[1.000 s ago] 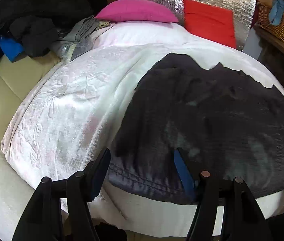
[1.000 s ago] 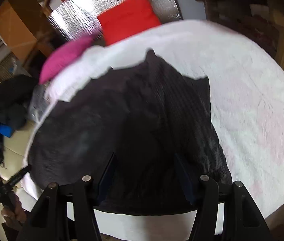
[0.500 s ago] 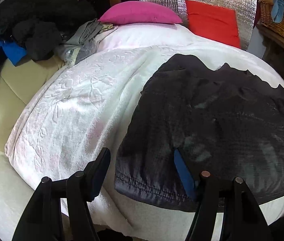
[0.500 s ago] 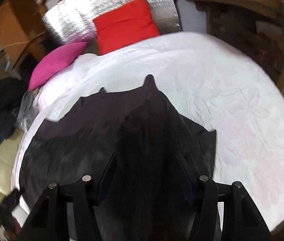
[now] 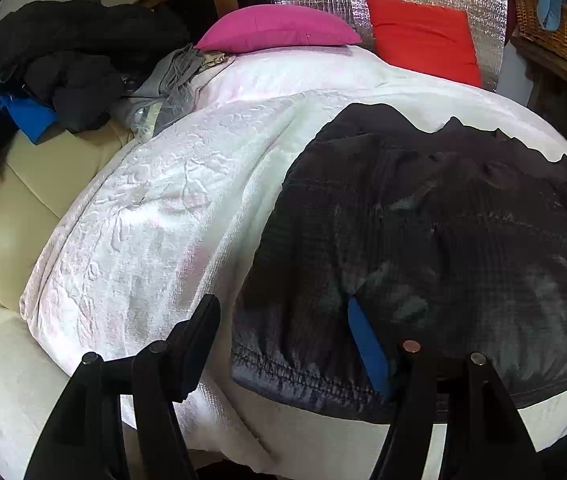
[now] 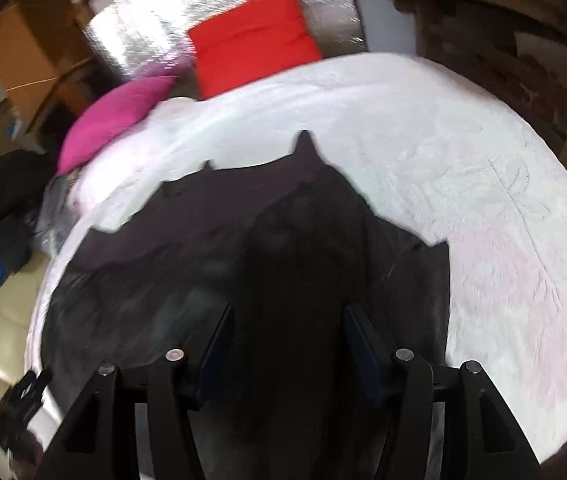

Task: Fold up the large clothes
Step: 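Lay the folded jacket down and pull it flat with both grippers, then open both grippers and pull them back from the folded jacket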

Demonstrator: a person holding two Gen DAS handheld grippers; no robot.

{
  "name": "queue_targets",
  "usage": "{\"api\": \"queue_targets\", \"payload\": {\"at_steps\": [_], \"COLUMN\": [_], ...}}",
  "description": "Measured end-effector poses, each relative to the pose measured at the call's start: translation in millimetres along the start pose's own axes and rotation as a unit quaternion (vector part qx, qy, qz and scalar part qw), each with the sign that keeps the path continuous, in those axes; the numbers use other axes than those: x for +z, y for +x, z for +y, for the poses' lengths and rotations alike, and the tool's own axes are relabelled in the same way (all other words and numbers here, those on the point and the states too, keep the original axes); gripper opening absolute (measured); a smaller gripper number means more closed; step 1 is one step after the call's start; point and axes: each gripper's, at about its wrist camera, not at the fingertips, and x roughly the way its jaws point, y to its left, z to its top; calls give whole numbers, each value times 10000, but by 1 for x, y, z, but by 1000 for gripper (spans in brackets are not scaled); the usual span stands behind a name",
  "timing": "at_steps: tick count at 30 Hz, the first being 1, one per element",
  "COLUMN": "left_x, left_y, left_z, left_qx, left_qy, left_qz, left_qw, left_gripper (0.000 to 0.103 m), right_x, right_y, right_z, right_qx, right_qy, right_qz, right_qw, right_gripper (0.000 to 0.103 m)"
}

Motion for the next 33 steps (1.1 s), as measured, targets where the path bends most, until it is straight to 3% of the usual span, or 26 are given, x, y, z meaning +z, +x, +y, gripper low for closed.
{"api": "queue_targets", "payload": {"at_steps": [5,10,15,20,25,33], "left_x": [-2,-4,-1,2,4,3], "left_y": [1,3,-17,-68,-130,-243], "left_z": [-4,-6,-5,-10,-14,-14], "left_qx": [131,265,303,442,468,536], "left_qy": [95,168,162,244,199,190], "left_qz": [-31,-25,-112,-581,-1026,-2064], "left_qw": [9999,9995,9993,9970,9934,9768], "left_gripper": [68,71,71,72,81,94], "right_x": [-43,-61,-56,-62,-70,-86], "right_y": [-7,14,-19,-73,-123,-204], "right_z": [33,53,46,59,80,116], "right_qx": [11,-576,-193,-443,-420,-427], "right_qy": [-583,-1224,-681,-767,-734,-701], "right_qz": [100,171,115,-412,-880,-1642], "right_qw": [9982,9907,9974,9952,9925,9830], "right_gripper": [60,60,62,62,65,70]}}
